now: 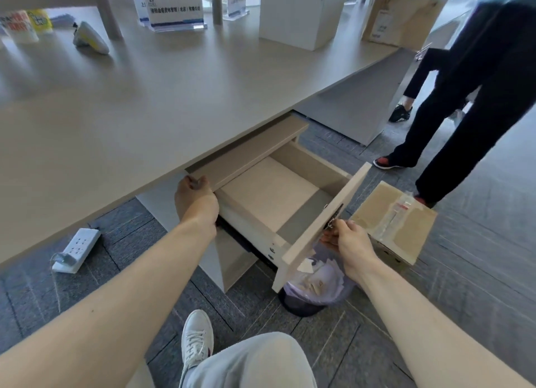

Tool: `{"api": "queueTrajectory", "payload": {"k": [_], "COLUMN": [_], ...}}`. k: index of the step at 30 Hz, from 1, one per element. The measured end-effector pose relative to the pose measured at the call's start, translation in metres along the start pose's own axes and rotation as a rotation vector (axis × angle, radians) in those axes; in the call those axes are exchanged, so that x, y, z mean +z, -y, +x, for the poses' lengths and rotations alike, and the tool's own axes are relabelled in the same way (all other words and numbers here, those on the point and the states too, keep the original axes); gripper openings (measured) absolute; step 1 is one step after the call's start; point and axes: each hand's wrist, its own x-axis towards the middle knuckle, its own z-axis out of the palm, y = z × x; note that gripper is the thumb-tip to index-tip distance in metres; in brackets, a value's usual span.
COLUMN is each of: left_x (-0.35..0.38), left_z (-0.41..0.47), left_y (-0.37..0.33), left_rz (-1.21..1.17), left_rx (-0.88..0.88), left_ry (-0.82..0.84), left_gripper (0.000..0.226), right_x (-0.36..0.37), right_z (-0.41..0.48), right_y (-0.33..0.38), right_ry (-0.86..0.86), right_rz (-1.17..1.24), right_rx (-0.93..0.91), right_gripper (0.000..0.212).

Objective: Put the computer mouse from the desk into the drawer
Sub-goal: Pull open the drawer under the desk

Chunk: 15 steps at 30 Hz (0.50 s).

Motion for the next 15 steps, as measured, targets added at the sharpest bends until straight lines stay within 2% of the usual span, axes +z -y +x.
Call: {"api": "queueTrajectory", "payload": {"k": [8, 12, 15], "left_x": [0.001, 0.0, -0.002], "left_z": [-0.004, -0.006, -0.01], "left_y": [-0.003, -0.007, -0.009], "left_rz": [0.027, 0.023, 0.029], "left_rx": [-0.014, -0.02, -0.028], "left_ry": [-0.013, -0.008, 0.006], "left_gripper": [0.012, 0.023, 0.009], "right_x": [-0.029, -0.032, -0.033], "right_z": [-0.011, -0.012, -0.01], "right_y": [-0.01, -0.01, -0.013], "right_ry": [-0.022, -0.027, -0.041], "right_rz": [0.056, 0.022, -0.014], "right_rx": [0.002, -0.012, -0.022], "right_gripper": [0.026, 0.025, 0.025]}}
